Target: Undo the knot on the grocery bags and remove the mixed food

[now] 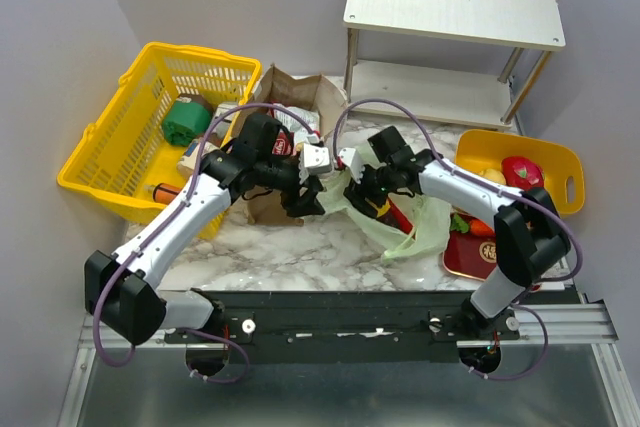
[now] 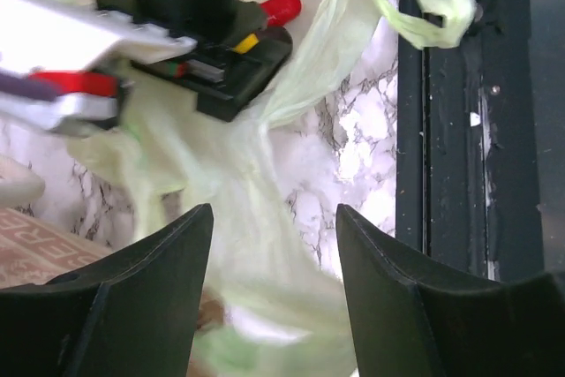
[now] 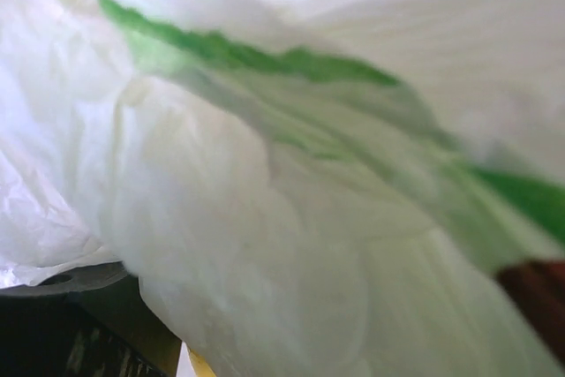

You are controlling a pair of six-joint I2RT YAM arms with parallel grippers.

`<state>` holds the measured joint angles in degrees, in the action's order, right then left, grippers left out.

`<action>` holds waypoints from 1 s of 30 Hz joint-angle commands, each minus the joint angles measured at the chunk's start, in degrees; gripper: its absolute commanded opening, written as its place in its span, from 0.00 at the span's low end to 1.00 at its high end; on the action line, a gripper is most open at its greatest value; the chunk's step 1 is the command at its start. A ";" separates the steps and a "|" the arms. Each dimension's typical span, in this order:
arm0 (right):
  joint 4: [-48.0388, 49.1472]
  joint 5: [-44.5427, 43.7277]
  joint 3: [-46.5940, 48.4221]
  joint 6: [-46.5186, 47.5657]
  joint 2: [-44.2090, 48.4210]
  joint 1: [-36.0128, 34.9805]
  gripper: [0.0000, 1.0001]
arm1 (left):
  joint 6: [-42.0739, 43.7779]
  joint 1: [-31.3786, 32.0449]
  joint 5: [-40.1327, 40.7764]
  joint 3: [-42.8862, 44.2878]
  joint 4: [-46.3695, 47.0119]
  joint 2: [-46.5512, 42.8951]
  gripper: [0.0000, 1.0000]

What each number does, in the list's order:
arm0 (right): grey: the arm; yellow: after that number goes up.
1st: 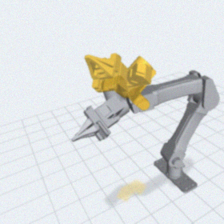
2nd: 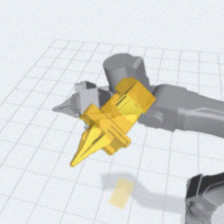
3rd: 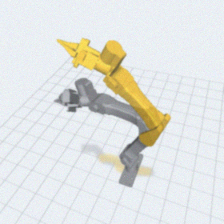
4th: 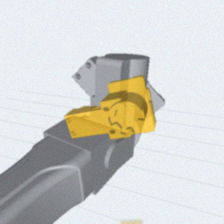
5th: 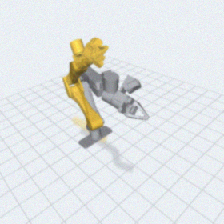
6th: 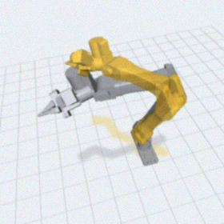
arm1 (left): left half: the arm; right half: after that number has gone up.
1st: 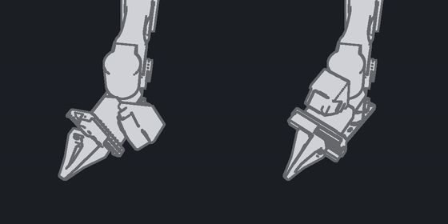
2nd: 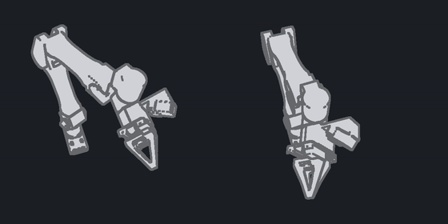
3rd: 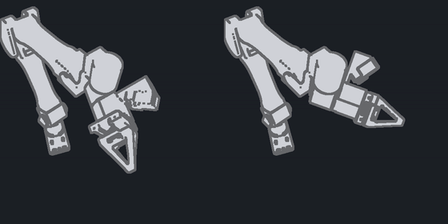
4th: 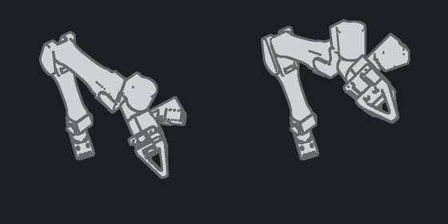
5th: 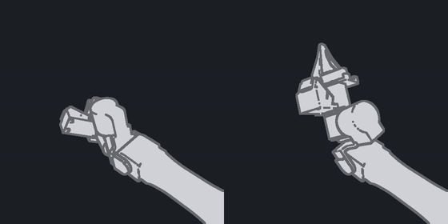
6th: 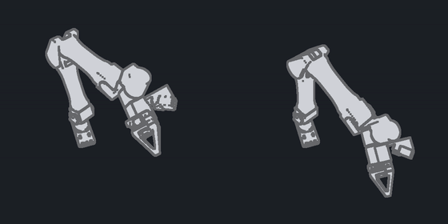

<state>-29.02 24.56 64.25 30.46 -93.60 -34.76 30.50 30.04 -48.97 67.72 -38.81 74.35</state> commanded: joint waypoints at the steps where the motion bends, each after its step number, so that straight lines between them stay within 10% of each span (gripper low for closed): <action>1: -1.40 3.22 7.55 -3.64 -5.27 -0.22 0.57 | 0.01 2.83 5.64 2.93 0.65 3.60 0.70; 13: -1.92 3.30 1.77 0.55 1.22 0.92 0.56 | -8.61 -0.07 18.73 2.24 5.32 -2.89 0.74; 30: -1.66 6.56 -0.26 3.56 6.24 1.01 0.57 | -15.47 1.07 13.02 1.44 12.97 8.00 0.75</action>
<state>-30.15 28.88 63.35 33.15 -89.49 -34.00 16.03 30.85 -35.44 68.84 -27.55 79.72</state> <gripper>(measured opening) 0.697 0.765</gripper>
